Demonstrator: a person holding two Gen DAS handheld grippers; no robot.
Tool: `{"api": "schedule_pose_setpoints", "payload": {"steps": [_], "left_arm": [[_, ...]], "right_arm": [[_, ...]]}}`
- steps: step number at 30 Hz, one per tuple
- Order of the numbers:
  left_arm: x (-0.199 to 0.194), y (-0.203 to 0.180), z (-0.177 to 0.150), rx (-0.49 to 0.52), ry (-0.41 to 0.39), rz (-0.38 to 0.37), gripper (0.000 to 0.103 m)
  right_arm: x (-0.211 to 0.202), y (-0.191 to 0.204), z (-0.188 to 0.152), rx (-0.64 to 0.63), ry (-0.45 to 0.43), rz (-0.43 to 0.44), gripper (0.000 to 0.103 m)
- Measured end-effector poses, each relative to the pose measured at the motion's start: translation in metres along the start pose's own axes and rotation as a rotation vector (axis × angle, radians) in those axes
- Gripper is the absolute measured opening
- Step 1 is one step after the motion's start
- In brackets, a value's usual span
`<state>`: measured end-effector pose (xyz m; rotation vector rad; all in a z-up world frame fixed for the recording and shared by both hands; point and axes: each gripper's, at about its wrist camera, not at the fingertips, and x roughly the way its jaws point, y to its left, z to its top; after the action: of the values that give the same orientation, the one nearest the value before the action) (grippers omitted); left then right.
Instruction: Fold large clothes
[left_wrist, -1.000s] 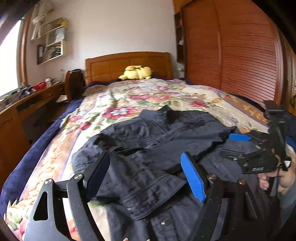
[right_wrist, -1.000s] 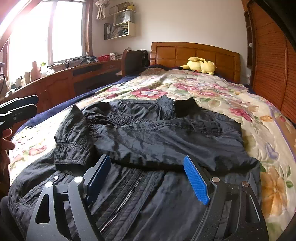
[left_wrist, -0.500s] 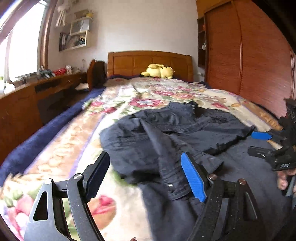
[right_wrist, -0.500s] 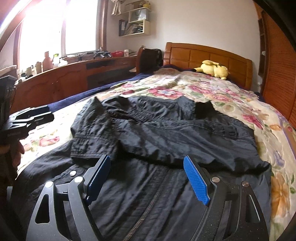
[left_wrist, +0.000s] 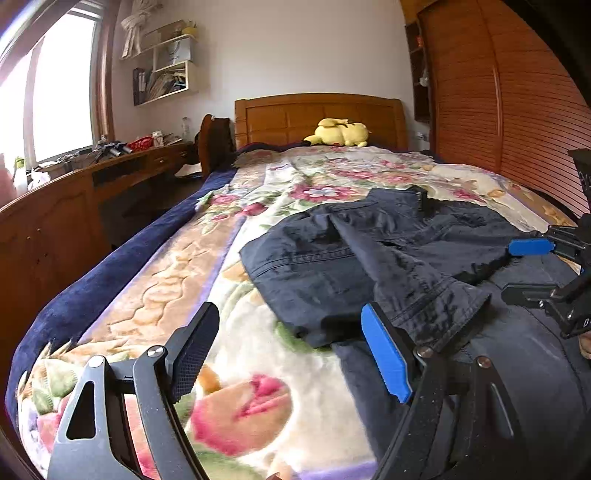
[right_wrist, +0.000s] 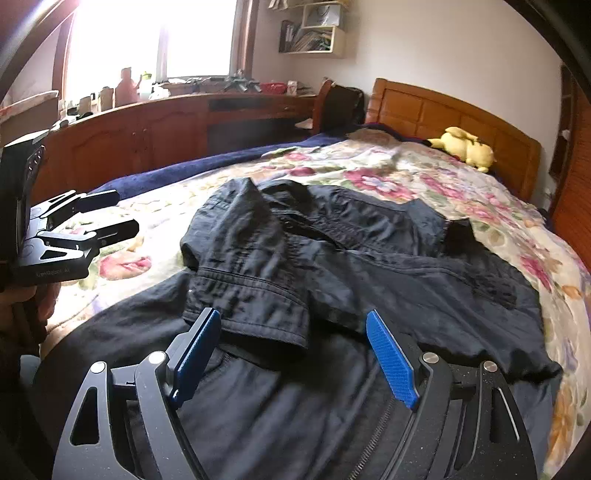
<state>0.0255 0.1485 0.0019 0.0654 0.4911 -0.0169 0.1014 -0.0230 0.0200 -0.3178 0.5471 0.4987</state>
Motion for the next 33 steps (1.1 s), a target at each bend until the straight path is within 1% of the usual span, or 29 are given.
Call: {"api": "schedule_pose_setpoints", "payload": {"steps": [4, 8, 14, 20, 24, 29, 30, 31, 32, 33], "left_arm": [[0.0, 0.012, -0.004, -0.015, 0.007, 0.022, 0.08], [0.001, 0.024, -0.007, -0.044, 0.017, 0.027, 0.08], [0.003, 0.038, -0.01, -0.085, 0.029, 0.036, 0.08], [0.003, 0.041, -0.012, -0.089, 0.028, 0.041, 0.08], [0.003, 0.04, -0.012, -0.08, 0.029, 0.04, 0.08], [0.004, 0.038, -0.011, -0.076, 0.03, 0.04, 0.08], [0.004, 0.038, -0.011, -0.076, 0.031, 0.038, 0.08], [0.004, 0.037, -0.011, -0.074, 0.031, 0.036, 0.08], [0.004, 0.036, -0.012, -0.071, 0.03, 0.037, 0.08], [0.003, 0.035, -0.012, -0.067, 0.031, 0.038, 0.08]], "right_arm": [[0.011, 0.011, 0.005, -0.03, 0.036, 0.009, 0.083], [0.023, 0.024, 0.009, -0.054, 0.074, 0.036, 0.082], [0.05, 0.042, 0.011, -0.124, 0.143, 0.058, 0.083], [0.073, 0.051, 0.018, -0.178, 0.196, 0.079, 0.083], [0.089, 0.057, 0.016, -0.22, 0.244, 0.069, 0.083], [0.095, 0.058, 0.016, -0.23, 0.252, 0.061, 0.082], [0.096, 0.057, 0.016, -0.225, 0.251, 0.064, 0.074], [0.097, 0.057, 0.016, -0.22, 0.253, 0.077, 0.068], [0.097, 0.056, 0.016, -0.216, 0.253, 0.092, 0.054], [0.096, 0.055, 0.018, -0.214, 0.25, 0.1, 0.037]]}}
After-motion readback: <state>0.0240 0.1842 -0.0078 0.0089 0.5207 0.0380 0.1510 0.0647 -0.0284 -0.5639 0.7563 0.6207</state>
